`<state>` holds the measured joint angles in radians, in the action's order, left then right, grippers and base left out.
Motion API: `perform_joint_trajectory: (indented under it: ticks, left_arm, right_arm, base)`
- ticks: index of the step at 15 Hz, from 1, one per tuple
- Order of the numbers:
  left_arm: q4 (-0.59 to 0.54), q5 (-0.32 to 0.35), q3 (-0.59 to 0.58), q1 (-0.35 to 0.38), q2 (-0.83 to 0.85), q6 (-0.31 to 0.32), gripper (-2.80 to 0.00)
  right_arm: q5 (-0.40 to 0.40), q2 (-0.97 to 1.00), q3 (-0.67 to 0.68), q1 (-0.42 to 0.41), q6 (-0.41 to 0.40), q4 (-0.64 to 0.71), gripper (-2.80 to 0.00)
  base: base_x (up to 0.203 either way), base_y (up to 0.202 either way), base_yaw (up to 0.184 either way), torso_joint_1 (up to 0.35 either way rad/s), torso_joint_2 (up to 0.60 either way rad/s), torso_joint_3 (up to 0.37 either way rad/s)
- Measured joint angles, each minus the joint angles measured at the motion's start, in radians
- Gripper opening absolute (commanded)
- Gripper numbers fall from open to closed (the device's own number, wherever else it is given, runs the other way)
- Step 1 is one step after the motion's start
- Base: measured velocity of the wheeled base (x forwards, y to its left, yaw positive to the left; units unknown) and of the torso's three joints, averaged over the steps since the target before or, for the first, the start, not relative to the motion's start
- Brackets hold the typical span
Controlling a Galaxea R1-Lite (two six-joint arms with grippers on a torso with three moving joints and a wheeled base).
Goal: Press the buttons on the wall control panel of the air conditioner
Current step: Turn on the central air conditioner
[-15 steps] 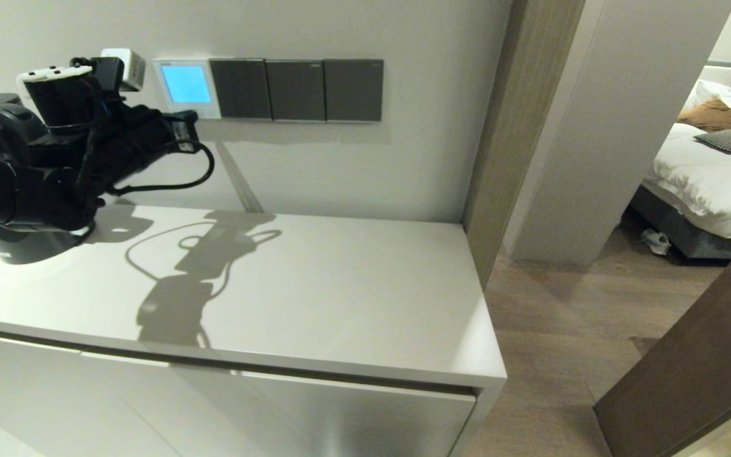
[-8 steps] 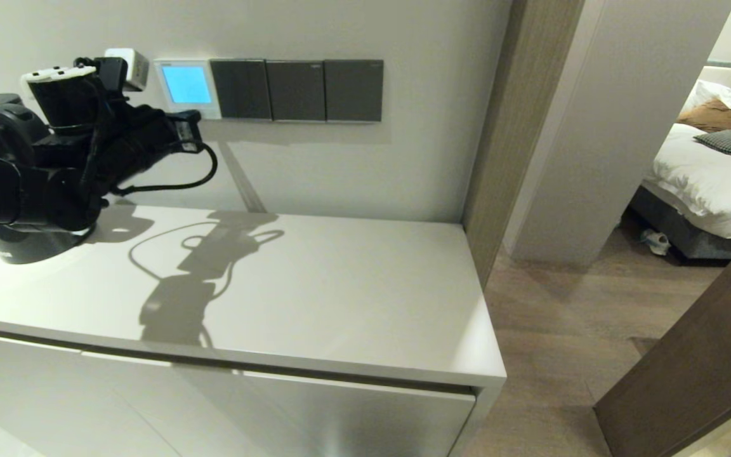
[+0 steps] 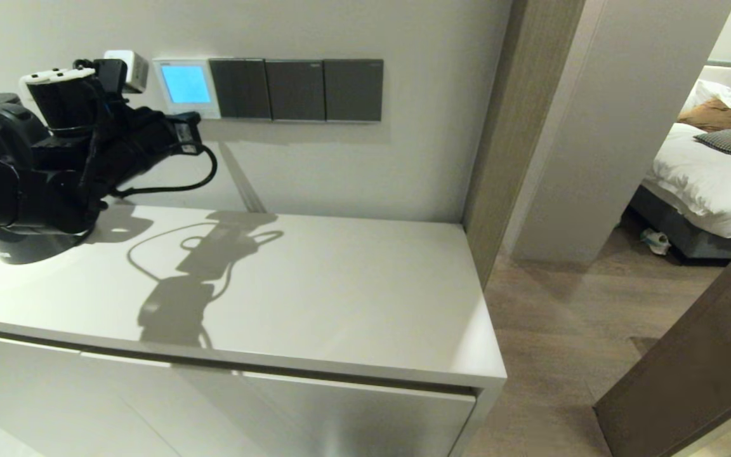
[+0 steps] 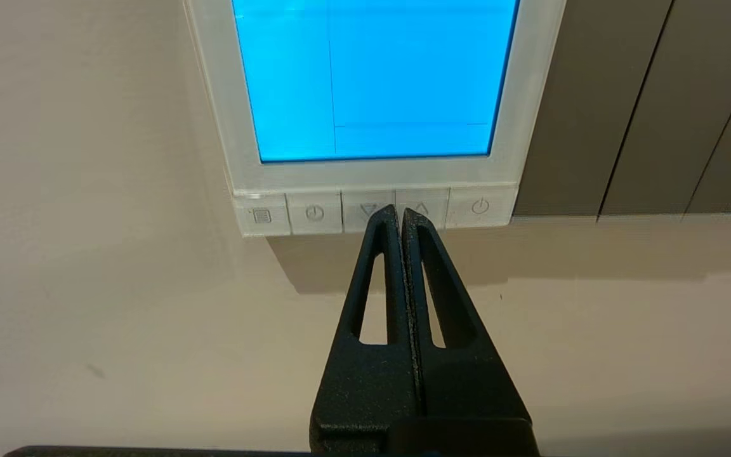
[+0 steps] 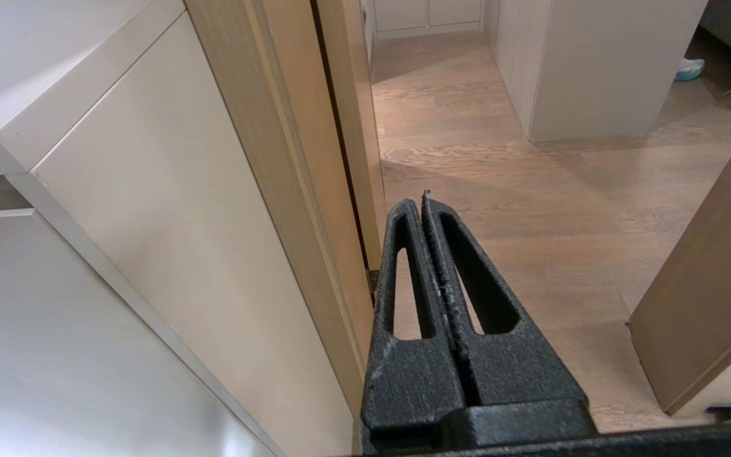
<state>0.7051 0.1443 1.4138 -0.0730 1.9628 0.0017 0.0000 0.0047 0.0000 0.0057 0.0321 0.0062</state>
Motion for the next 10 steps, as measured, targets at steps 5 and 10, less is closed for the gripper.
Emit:
perform_joint_trajectory:
  ticks: [5,10]
  left_arm:
    - [0.001,0.002,-0.021,-0.001,-0.016,0.001,-2.8]
    - [-0.002,0.006,-0.012,-0.004,-0.008,0.001,-2.8]
  right_arm:
    - [0.0,0.0,0.0,0.0,0.0,0.0,-2.8]
    - [0.0,0.0,0.0,0.0,0.0,0.0,-2.8]
  base:
    - [0.0,0.0,0.0,0.0,0.0,0.0]
    - [0.0,0.0,0.0,0.0,0.0,0.0]
